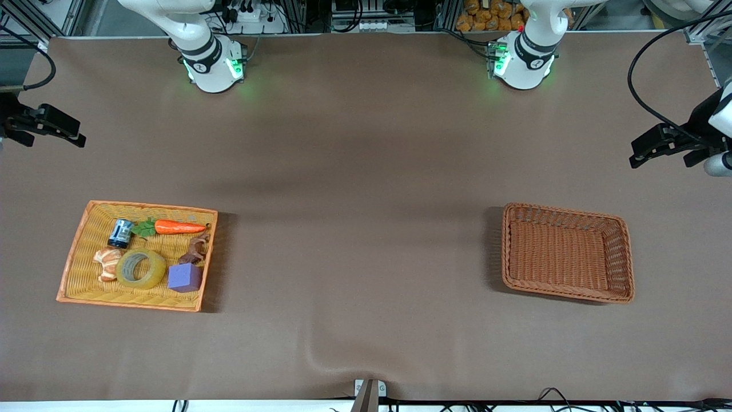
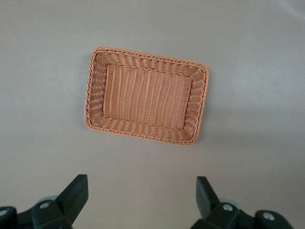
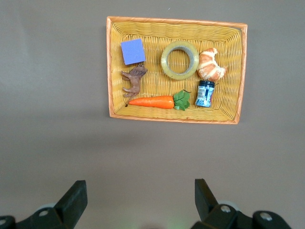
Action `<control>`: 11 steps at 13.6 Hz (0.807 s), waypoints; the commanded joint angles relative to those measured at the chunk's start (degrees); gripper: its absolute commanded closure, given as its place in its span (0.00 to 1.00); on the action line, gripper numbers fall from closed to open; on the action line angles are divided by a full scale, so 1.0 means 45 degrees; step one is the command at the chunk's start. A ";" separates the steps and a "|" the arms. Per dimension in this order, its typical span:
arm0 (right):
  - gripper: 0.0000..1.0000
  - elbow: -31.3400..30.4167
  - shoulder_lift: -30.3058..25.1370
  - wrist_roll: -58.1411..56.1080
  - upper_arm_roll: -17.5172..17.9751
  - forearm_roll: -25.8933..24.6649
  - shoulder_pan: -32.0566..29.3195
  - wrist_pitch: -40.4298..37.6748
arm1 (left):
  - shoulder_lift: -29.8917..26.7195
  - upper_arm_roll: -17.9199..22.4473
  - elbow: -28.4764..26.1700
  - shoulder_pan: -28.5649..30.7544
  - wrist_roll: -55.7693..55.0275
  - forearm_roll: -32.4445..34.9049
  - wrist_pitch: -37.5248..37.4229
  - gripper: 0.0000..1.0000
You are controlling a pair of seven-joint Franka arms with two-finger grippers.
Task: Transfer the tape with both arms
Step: 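Move the right gripper toward the yellow tape roll in the tray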
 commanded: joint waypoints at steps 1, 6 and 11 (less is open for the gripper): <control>0.00 -0.0252 -0.0258 0.0018 0.0193 -0.0062 -0.0050 0.0047 | -0.0013 -0.0112 0.0073 0.0043 0.0035 0.0215 -0.0049 0.00; 0.00 -0.0291 -0.0161 0.0057 0.0194 -0.0082 0.0321 0.0320 | 0.0143 -0.0112 0.0074 0.0101 0.0191 0.0156 -0.0030 0.00; 0.00 -0.0330 0.0209 -0.0118 0.0194 -0.0082 0.0244 0.0262 | 0.0143 -0.0132 -0.0024 0.0082 0.0015 0.0254 -0.0049 0.00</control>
